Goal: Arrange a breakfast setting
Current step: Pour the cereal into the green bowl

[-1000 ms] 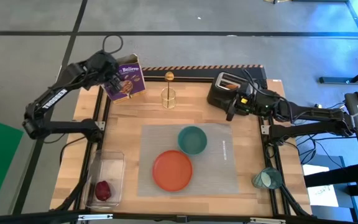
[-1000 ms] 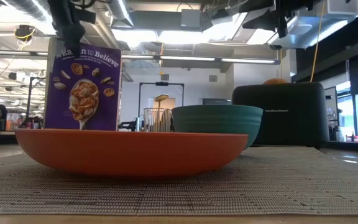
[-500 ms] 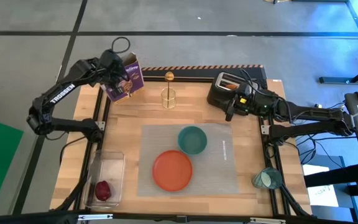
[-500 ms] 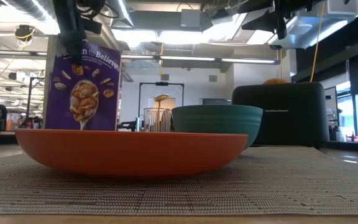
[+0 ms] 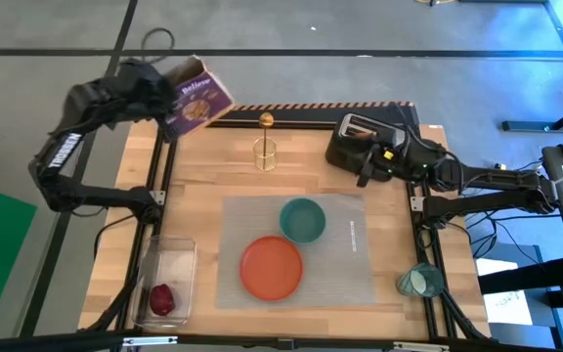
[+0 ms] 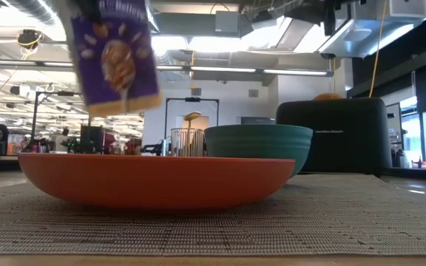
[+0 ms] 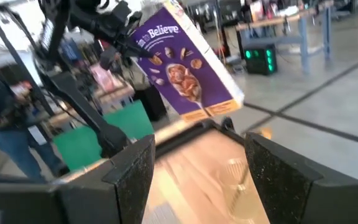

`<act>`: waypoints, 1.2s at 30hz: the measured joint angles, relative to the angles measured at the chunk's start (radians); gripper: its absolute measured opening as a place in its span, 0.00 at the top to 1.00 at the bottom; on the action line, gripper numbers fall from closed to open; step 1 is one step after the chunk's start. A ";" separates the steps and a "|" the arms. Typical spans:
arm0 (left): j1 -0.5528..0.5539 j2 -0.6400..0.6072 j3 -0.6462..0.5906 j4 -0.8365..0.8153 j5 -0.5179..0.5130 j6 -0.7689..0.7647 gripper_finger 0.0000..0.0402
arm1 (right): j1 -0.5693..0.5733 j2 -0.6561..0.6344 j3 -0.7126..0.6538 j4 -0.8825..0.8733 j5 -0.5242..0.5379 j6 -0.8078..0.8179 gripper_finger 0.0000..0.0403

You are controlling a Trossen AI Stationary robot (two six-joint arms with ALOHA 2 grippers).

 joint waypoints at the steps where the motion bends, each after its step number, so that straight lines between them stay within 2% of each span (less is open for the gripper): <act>1: -0.016 0.000 0.035 -0.005 0.016 0.006 1.00 | 0.000 0.000 0.000 0.016 -0.008 0.000 0.40; 5: -0.091 -0.003 0.155 -0.020 0.123 0.068 1.00 | 0.000 0.041 0.035 0.006 -0.051 0.000 0.40; 9: -0.174 0.002 0.206 0.012 0.188 0.094 1.00 | 0.000 0.138 0.121 0.002 -0.100 -0.020 0.40; 13: -0.255 0.028 0.204 -0.004 0.180 0.097 1.00 | 0.000 0.237 0.267 -0.060 -0.139 -0.089 0.38; 20: -0.387 0.122 0.204 0.060 0.157 0.103 1.00 | 0.000 0.387 0.605 -0.450 -0.129 -0.228 0.27; 24: -0.463 0.171 0.204 0.119 0.165 0.140 1.00 | 0.000 0.456 0.736 -0.574 -0.128 -0.239 0.19; 29: -0.534 0.210 0.204 0.157 0.155 0.180 1.00 | 0.000 0.497 0.806 -0.588 -0.174 -0.238 0.16; 33: -0.559 0.239 0.204 0.188 0.109 0.182 1.00 | 0.001 0.507 0.807 -0.549 -0.268 -0.237 0.17; 36: -0.562 0.251 0.204 0.192 0.090 0.182 1.00 | 0.002 0.511 0.806 -0.567 -0.278 -0.235 0.17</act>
